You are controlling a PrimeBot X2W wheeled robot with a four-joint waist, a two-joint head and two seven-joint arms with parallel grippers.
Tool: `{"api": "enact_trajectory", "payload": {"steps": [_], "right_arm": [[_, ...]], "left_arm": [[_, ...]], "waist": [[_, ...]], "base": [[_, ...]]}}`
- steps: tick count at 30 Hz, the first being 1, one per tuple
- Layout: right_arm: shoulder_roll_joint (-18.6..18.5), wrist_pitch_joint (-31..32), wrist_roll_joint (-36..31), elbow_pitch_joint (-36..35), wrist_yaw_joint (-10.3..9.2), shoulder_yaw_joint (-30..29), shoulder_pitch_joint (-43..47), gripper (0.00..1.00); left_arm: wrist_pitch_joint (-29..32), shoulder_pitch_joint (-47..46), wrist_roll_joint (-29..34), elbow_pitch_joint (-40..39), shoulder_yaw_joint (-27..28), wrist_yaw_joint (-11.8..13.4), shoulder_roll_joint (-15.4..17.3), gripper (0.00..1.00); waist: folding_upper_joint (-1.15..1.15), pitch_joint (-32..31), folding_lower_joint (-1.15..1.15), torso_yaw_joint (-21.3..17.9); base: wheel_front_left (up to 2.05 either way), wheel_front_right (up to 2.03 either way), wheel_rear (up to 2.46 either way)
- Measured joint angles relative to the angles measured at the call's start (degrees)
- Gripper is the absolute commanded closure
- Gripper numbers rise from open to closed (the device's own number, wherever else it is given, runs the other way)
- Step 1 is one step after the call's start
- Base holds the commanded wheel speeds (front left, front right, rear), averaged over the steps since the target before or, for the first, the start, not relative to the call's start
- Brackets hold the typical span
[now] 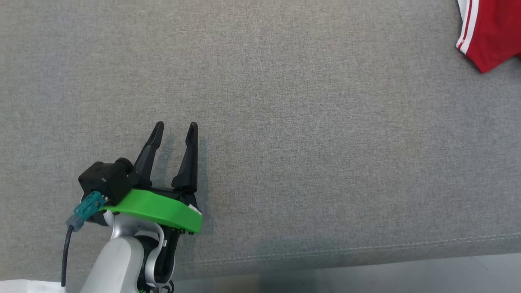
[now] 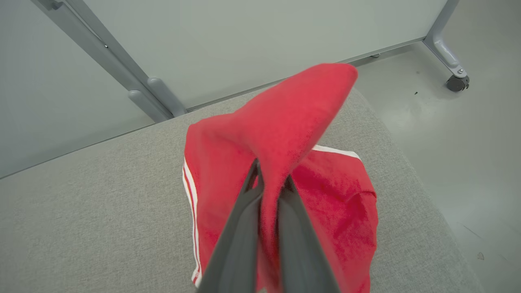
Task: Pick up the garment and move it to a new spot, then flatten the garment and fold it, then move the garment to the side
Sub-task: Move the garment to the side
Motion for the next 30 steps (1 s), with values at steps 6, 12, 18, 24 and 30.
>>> {"api": "enact_trajectory", "payload": {"steps": [6, 12, 18, 24, 30], "right_arm": [[-1.70, -2.12, -2.12, 2.87, -0.22, 0.32, -0.10, 1.00], [-3.57, -4.76, -6.39, 5.49, -0.48, 2.27, 0.44, 1.00], [-4.89, -7.60, -10.93, 7.03, -0.56, 3.99, 0.44, 0.00], [-3.12, -9.57, -11.71, 9.75, -0.93, 4.24, 1.25, 0.00], [-2.80, -10.81, -12.47, 13.22, -0.93, 4.60, 3.28, 0.00]], "left_arm": [[0.51, -1.18, 0.44, -0.14, -0.30, 0.00, 0.05, 0.00], [0.58, -1.70, 0.80, -0.20, -0.42, 0.00, 0.11, 0.00], [1.04, -1.86, 0.96, -0.27, -0.34, 0.01, 0.26, 0.00], [1.07, -1.99, 1.15, -0.25, -0.18, 0.02, 0.38, 0.00], [1.07, -2.45, 1.49, -0.26, 0.05, 0.02, 0.45, 0.00]], "waist": [[0.00, 2.08, 0.00, -0.22], [0.00, 3.63, 0.00, 0.23], [0.00, 4.76, 0.00, 0.74], [0.00, 5.55, 0.00, 1.13], [0.00, 5.71, 0.00, 1.13]], "base": [[0.00, 0.00, 0.00], [0.00, 0.00, 0.00], [0.00, 0.00, 0.00], [0.00, 0.00, 0.00], [0.00, 0.00, 0.00]]}}
